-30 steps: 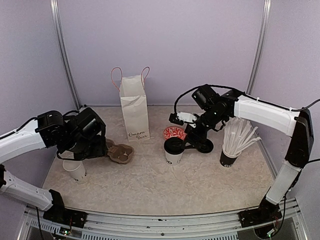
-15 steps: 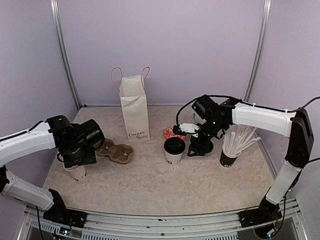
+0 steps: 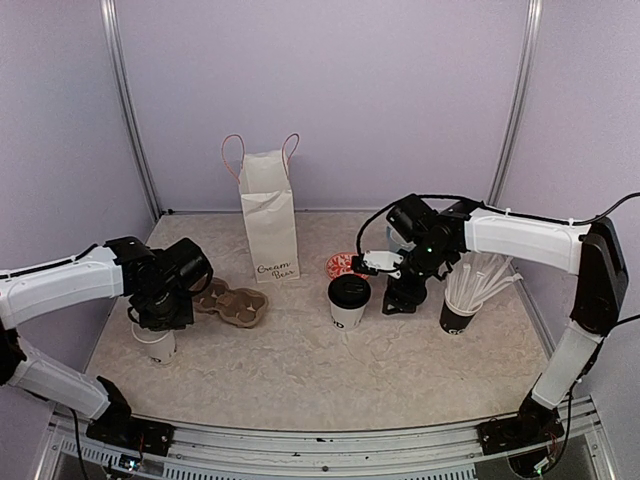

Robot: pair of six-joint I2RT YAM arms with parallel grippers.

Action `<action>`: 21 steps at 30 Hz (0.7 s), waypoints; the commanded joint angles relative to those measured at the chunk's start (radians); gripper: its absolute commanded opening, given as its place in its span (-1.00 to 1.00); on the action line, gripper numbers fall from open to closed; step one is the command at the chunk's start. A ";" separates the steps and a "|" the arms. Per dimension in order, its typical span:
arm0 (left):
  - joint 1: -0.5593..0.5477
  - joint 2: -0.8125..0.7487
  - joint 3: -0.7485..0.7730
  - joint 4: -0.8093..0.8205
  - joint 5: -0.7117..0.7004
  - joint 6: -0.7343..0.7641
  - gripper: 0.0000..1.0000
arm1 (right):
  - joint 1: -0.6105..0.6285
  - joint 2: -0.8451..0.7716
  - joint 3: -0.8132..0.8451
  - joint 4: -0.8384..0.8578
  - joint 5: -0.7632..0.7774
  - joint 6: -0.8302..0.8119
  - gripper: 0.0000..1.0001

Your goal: Pack the takeout coffee

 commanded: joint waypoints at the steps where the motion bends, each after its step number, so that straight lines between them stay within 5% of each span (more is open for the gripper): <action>1: -0.014 -0.005 0.011 0.025 0.025 0.034 -0.69 | -0.019 -0.025 -0.008 0.007 0.012 -0.003 0.53; 7: -0.074 -0.023 0.048 -0.038 0.031 -0.004 -1.00 | -0.033 -0.013 -0.014 0.014 0.042 0.000 0.51; 21: -0.335 0.095 0.235 0.067 0.117 0.014 -1.00 | -0.077 0.072 -0.044 0.070 0.212 0.012 0.37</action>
